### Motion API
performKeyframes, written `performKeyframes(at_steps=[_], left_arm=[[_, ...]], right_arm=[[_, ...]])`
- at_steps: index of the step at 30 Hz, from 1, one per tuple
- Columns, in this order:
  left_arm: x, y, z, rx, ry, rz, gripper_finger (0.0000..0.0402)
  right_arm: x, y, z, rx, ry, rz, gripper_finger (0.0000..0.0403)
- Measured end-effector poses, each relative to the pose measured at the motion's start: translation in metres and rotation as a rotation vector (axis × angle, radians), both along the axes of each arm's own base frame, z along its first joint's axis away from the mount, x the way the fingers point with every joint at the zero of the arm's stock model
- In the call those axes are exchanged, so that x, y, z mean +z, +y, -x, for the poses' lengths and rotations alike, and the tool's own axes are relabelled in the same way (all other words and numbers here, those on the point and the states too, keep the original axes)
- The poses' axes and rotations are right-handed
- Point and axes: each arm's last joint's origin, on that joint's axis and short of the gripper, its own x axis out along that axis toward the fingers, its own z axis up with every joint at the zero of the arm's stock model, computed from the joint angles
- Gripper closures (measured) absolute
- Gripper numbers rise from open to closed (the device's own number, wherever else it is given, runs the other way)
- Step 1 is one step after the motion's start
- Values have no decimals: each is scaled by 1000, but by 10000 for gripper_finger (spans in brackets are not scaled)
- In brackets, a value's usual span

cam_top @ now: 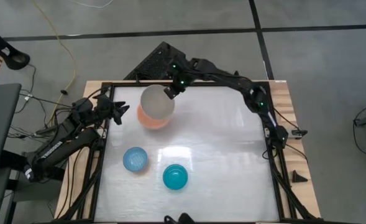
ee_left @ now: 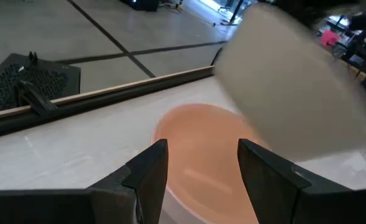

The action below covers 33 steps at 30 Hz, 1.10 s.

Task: Nest bowls inside each other
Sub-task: Stack the gray ceramic bowl on top of the orange bowl

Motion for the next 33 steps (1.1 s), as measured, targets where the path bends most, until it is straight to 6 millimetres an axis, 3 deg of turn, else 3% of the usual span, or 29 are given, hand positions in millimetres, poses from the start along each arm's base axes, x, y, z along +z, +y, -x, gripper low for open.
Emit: performKeyframes(at_steps=[12, 33], left_arm=[[0, 0, 0, 19, -1, 2, 219], [0, 1, 0, 28, -4, 7, 219]], right_arm=[[-36, -2, -25, -38, 11, -21, 367], [-42, 15, -34, -52, 11, -9, 367]])
